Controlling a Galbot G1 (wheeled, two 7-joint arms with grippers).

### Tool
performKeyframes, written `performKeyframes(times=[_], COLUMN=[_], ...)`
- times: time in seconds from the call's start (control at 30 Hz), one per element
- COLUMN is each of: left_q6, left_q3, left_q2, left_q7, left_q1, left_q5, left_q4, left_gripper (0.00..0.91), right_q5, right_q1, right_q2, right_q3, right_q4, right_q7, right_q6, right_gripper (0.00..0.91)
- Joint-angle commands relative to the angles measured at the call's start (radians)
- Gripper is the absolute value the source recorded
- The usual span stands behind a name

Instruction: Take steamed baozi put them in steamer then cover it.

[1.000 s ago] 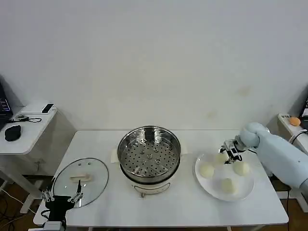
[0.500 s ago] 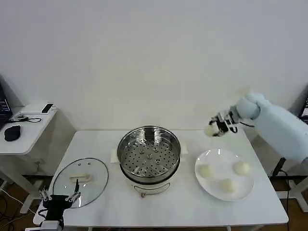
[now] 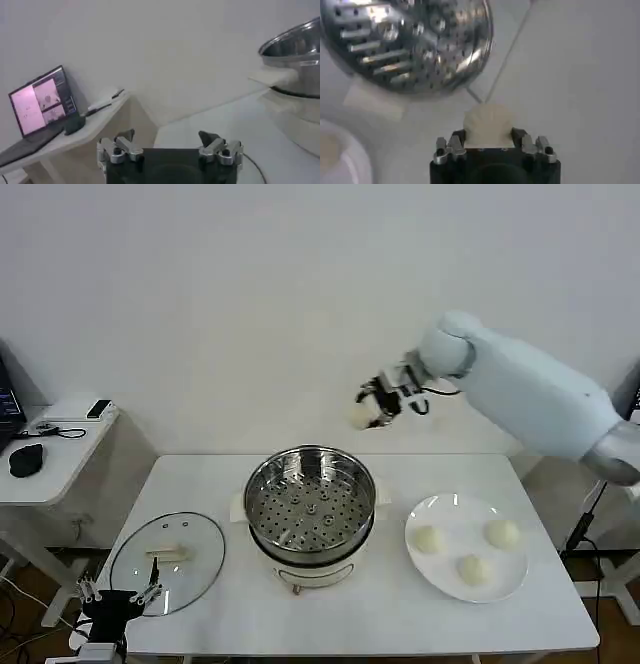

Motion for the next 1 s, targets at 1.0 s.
performKeyframes(times=[1.0], left_q6=[-0.005], left_q3=[-0.014], left_q2=[-0.008], left_q7=[-0.001], left_q1=[-0.001], left_q5=[-0.008], left_q4=[0.039], left_gripper=[0.907], right_q5=[-0.316], right_q1=[-0.073], right_q2=[0.173], right_q3=[-0.183], right_q4=[-0.038], right_q7=[0.078], right_q6=[0.372], right_gripper=[0.635])
